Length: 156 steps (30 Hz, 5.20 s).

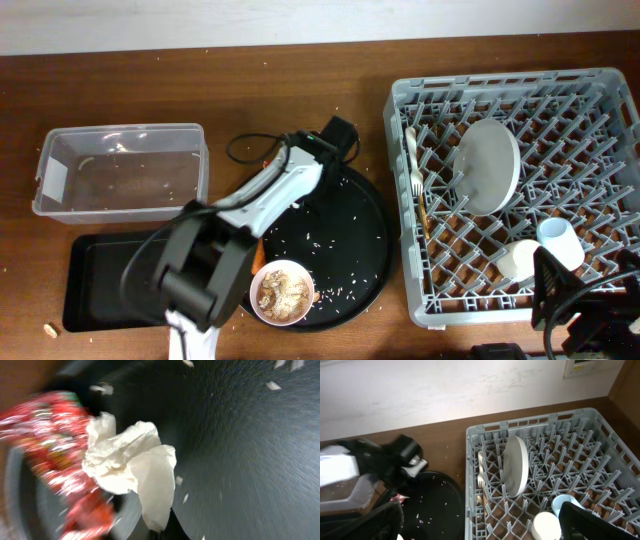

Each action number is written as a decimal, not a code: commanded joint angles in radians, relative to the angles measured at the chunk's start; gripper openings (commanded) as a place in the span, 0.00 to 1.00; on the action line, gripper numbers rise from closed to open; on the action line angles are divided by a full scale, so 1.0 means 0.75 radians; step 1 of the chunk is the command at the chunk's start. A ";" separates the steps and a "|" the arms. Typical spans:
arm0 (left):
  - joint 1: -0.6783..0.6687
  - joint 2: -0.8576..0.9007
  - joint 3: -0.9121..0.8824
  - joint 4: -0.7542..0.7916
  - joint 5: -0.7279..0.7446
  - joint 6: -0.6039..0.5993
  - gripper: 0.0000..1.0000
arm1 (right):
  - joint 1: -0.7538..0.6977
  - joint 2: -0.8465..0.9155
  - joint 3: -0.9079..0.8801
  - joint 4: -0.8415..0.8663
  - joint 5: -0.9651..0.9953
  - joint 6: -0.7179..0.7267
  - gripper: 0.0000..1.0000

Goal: Sort waste into correct bins and load items into the dishwasher rack
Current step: 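Grasp the white tissue with the left gripper and drop it in the clear bin, then grasp the red snack wrapper with the left gripper and drop it in the clear bin, then grasp the carrot with the left gripper and place it on the black tray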

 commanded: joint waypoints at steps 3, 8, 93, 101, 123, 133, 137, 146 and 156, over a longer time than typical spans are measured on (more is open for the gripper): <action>0.214 -0.386 0.071 -0.170 -0.131 -0.072 0.00 | -0.002 -0.007 -0.005 0.003 -0.008 -0.010 0.99; 0.679 -0.431 0.069 -0.202 -0.008 -0.117 0.00 | -0.002 -0.007 -0.005 0.003 -0.008 -0.010 0.99; 0.282 -0.489 -0.922 0.309 0.257 -0.317 0.27 | -0.002 -0.007 -0.005 0.003 -0.008 -0.010 0.99; 0.283 -0.565 -0.565 0.006 0.225 -0.317 0.06 | -0.002 -0.007 -0.005 0.003 -0.008 -0.010 0.99; 1.092 -0.812 -0.802 -0.170 0.122 -0.479 0.70 | -0.002 -0.007 -0.005 0.003 -0.008 -0.010 0.98; 0.623 -0.903 -0.454 -0.434 0.275 -0.271 0.67 | -0.002 -0.007 -0.005 0.003 -0.008 -0.010 0.99; 0.079 -0.898 -0.593 -0.258 0.227 -0.411 0.42 | -0.002 -0.007 -0.005 0.003 -0.008 -0.010 0.99; -0.436 -0.896 -0.997 0.193 0.212 -0.682 0.35 | -0.002 -0.007 -0.005 0.003 -0.008 -0.010 0.99; -0.495 -0.748 -1.085 0.361 0.212 -0.651 0.35 | -0.002 -0.007 -0.005 0.003 -0.008 -0.010 0.99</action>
